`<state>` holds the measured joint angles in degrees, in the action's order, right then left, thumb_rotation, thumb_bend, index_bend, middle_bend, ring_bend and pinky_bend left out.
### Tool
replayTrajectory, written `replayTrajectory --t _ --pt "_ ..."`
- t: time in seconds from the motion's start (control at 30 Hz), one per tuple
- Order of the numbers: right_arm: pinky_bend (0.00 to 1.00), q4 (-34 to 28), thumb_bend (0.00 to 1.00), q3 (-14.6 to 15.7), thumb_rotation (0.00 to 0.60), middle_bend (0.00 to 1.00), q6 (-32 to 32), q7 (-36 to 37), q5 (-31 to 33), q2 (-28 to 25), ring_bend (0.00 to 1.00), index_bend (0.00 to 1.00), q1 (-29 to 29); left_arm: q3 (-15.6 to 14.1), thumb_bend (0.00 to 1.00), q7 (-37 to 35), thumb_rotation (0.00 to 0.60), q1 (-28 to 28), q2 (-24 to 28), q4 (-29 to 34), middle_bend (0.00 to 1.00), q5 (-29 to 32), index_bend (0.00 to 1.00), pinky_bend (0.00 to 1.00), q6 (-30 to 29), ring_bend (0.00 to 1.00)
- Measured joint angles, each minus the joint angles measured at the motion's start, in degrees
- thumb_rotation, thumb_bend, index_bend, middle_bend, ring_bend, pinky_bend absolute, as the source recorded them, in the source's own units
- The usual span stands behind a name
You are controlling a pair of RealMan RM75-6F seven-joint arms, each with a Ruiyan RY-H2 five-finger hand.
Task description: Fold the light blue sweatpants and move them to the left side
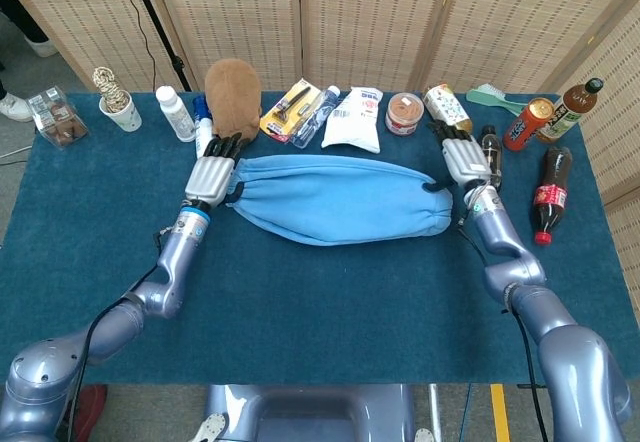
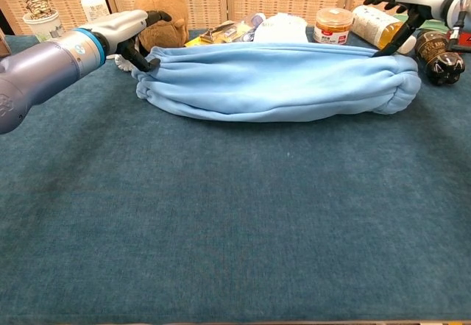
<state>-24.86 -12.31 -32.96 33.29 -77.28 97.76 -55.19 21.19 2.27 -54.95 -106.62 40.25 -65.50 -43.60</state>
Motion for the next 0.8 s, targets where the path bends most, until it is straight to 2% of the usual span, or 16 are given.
replayTrajectory --t 0.17,0.27,0.37,0.53,0.63,0.8 --pt "0.02 -3.1 0.00 0.2 0.600 0.00 -1.3 0.6 -0.4 -2.2 0.00 0.00 0.6 -0.2 0.36 0.1 0.600 0.5 1.7 3.1 0.00 0.0 0.00 0.00 -0.5 0.00" --pt "0.02 -7.3 0.00 0.4 0.600 0.00 -4.5 0.5 -1.0 -4.9 0.00 0.00 1.9 -0.5 0.30 0.5 0.600 1.6 4.1 7.3 0.00 -0.1 0.00 0.00 -1.5 0.00" --pt "0.02 -13.3 0.00 0.8 0.600 0.00 -9.2 -1.0 -1.8 -8.5 0.00 0.00 4.1 -0.8 0.23 1.4 0.600 3.0 7.6 13.5 0.00 0.0 0.00 0.00 -2.6 0.00" --pt "0.02 -21.1 0.00 2.5 0.600 0.00 -18.8 -8.2 -3.7 -14.1 0.00 0.00 9.2 -1.6 0.21 5.6 0.600 6.5 15.5 26.7 0.00 1.2 0.00 0.00 -5.3 0.00" --pt "0.02 -23.9 0.00 4.4 0.600 0.00 -23.9 -13.0 -5.3 -16.5 0.00 0.00 13.0 -2.3 0.21 9.0 0.600 9.1 21.0 35.3 0.00 2.6 0.00 0.00 -7.7 0.00" --pt "0.02 -25.6 0.00 8.0 0.600 0.00 -30.4 -15.5 -9.3 -18.3 0.00 0.00 17.3 -4.1 0.21 13.9 0.600 14.5 30.8 47.9 0.00 5.2 0.00 0.00 -12.4 0.00"
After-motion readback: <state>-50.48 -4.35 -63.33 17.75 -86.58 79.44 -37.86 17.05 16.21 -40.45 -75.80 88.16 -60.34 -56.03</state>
